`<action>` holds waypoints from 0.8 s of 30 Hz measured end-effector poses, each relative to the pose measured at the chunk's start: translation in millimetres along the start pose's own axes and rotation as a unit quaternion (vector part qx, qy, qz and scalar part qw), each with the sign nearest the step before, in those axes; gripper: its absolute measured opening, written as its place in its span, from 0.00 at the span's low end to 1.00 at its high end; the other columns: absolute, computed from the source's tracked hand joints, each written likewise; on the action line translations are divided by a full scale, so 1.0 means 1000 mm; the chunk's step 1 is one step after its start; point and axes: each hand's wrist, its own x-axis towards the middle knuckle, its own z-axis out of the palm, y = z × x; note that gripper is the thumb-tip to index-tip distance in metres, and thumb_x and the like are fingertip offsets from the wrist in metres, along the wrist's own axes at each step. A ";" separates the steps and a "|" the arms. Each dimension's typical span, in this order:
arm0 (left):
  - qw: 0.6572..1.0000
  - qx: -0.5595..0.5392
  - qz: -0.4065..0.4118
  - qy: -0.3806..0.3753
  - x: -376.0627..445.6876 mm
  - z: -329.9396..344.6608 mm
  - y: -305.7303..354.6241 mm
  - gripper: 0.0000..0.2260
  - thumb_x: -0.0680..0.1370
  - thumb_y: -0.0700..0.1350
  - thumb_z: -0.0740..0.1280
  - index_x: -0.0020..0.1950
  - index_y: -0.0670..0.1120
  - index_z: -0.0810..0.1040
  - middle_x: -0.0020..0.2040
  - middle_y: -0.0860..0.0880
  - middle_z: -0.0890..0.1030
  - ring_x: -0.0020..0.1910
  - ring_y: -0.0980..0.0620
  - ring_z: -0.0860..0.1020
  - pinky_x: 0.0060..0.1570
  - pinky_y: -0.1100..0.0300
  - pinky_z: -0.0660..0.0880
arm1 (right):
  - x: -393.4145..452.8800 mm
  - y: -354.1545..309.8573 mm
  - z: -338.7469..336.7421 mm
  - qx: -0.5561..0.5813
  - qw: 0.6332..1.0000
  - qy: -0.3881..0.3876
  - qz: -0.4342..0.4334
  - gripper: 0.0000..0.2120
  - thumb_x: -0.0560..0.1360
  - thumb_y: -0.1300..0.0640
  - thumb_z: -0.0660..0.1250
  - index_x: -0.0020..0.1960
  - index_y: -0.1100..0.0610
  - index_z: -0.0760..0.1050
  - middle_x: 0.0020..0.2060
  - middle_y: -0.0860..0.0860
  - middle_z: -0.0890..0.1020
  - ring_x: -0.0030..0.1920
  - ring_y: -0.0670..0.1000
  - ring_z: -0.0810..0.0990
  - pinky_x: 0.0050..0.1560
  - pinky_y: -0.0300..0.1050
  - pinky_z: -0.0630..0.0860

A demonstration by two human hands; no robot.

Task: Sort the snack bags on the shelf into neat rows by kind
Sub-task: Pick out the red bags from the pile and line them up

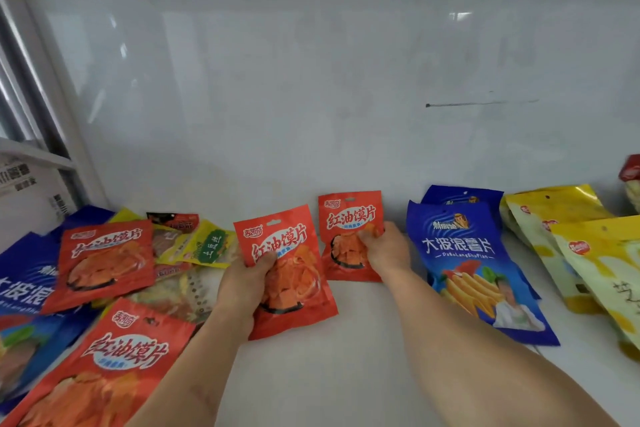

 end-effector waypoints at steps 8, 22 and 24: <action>0.999 0.037 0.001 -0.024 -0.005 0.030 0.005 0.06 0.75 0.46 0.75 0.50 0.51 0.82 0.48 0.49 0.87 0.46 0.46 0.86 0.52 0.46 0.82 | 0.008 0.005 0.006 0.001 1.000 0.027 0.003 0.17 0.80 0.43 0.61 0.58 0.56 0.73 0.52 0.54 0.81 0.43 0.51 0.76 0.42 0.45 0.70; 0.951 0.279 0.127 -0.045 -0.026 0.111 0.000 0.25 0.70 0.55 0.74 0.65 0.54 0.74 0.60 0.52 0.82 0.59 0.46 0.80 0.55 0.54 0.75 | 0.004 0.004 -0.012 0.021 0.999 -0.017 -0.025 0.24 0.83 0.40 0.50 0.62 0.56 0.73 0.56 0.53 0.81 0.54 0.53 0.80 0.38 0.39 0.69; 0.938 0.308 0.148 -0.060 -0.024 0.115 -0.001 0.25 0.72 0.54 0.74 0.66 0.55 0.72 0.61 0.52 0.82 0.60 0.47 0.80 0.56 0.54 0.74 | 0.006 0.005 -0.011 0.016 0.999 -0.021 -0.037 0.20 0.83 0.43 0.52 0.63 0.55 0.72 0.56 0.52 0.82 0.54 0.51 0.81 0.35 0.33 0.68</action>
